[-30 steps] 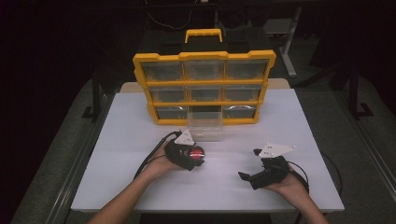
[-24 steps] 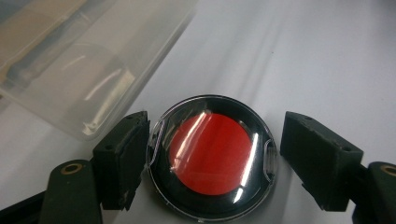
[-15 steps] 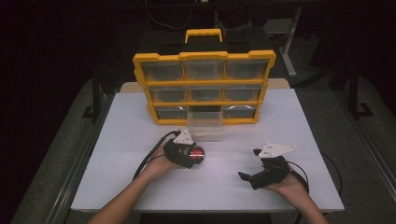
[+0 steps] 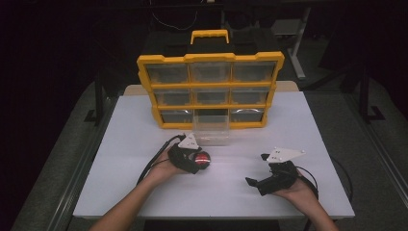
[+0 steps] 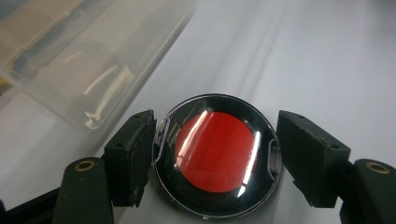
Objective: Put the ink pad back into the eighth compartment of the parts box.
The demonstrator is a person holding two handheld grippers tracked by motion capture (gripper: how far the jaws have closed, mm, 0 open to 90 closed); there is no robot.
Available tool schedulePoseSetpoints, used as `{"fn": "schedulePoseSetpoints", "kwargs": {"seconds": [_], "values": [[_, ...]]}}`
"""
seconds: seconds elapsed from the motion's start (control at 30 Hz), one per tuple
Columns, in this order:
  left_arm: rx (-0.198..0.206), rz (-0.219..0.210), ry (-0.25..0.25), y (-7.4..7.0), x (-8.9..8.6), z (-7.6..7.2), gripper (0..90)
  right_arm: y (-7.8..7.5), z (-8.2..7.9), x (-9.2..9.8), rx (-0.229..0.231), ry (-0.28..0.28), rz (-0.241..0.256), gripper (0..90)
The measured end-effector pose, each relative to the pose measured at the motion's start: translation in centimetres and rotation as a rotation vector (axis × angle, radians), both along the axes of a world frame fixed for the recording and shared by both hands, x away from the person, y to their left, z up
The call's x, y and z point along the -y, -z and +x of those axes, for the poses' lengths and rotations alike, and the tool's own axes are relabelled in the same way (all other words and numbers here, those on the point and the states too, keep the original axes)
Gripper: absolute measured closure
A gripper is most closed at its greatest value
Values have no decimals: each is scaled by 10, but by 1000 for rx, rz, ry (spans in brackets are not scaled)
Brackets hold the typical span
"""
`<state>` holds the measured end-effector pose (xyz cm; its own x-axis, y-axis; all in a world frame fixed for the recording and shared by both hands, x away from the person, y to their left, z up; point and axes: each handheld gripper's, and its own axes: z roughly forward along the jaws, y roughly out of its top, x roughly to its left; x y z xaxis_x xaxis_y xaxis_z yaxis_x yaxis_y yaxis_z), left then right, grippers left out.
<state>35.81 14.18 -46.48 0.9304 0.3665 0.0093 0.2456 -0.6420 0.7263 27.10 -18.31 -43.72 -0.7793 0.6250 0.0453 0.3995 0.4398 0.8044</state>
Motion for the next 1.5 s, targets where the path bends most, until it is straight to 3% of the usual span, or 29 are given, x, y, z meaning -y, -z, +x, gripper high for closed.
{"fn": "schedulePoseSetpoints", "kwargs": {"seconds": [0.67, 1.5], "values": [[-20, -4, 8, -8, -11, -7, 296, 0, 0, 0, 0, -2, -1, 0], [-27, -28, -35, -21, -38, -9, 296, 0, 0, 1, 3, -4, 1, 0]]}}
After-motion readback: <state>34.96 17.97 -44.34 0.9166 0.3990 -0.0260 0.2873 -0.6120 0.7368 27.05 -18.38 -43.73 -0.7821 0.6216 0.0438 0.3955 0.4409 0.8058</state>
